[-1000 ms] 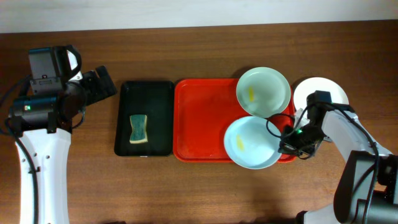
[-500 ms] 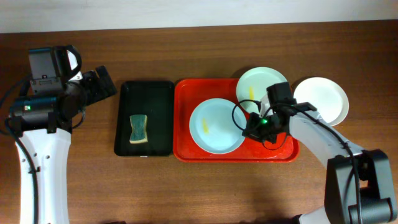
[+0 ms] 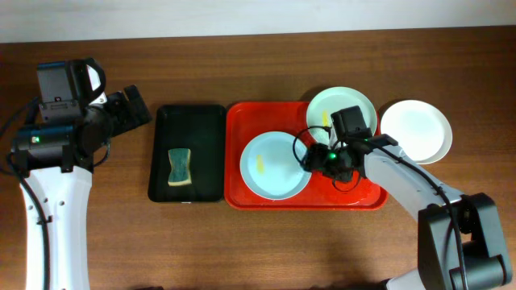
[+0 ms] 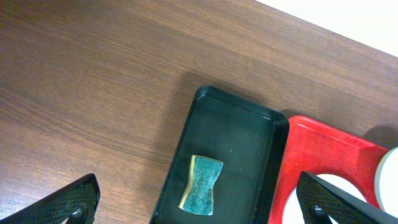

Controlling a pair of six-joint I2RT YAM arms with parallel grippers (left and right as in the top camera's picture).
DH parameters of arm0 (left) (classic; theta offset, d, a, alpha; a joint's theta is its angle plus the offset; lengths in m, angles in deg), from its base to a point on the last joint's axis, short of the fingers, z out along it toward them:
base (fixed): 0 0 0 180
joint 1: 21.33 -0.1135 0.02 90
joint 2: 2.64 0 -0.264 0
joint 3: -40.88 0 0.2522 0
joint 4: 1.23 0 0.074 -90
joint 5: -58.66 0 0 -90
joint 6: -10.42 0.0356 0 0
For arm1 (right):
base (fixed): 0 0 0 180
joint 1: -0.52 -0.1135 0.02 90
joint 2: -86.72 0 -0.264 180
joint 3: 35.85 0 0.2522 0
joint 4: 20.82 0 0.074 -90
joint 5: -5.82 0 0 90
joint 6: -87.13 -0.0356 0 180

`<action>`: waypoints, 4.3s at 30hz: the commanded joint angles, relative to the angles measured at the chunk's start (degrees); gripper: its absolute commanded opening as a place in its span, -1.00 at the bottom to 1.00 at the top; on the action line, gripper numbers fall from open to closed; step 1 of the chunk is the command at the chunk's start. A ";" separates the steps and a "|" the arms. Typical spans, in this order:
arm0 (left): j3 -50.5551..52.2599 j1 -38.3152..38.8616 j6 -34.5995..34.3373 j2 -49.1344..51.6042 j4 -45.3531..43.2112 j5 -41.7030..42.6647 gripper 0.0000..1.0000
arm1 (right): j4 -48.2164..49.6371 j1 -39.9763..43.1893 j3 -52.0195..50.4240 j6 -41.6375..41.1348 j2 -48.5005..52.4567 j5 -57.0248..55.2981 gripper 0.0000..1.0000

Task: Clean dirty plates on tray and stack at the side
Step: 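Drag the blue-green plate left toward the red tray's center, then lower the left gripper onto the green sponge and grasp it, then lift the sponge with the left gripper and carry it onto the plate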

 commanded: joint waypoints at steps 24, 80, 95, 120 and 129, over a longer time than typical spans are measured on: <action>0.83 -0.15 -0.55 0.15 2.36 4.83 0.99 | 4.28 -3.48 -0.72 10.88 3.85 -6.71 -0.53; 21.07 8.22 5.75 25.18 -12.17 0.63 -0.38 | 4.59 -3.48 -0.15 10.88 3.72 -5.35 -0.92; 26.25 8.00 5.75 25.20 -17.59 2.08 -0.55 | 4.61 -3.48 -0.15 10.88 3.72 -5.35 -0.92; 21.03 12.87 8.74 6.73 -17.70 1.57 -1.00 | -3.50 -3.45 2.73 11.13 1.16 -8.41 -0.07; 21.05 13.03 8.72 6.75 -16.61 1.62 -1.00 | -3.56 -3.45 2.69 11.10 1.49 -8.39 -0.81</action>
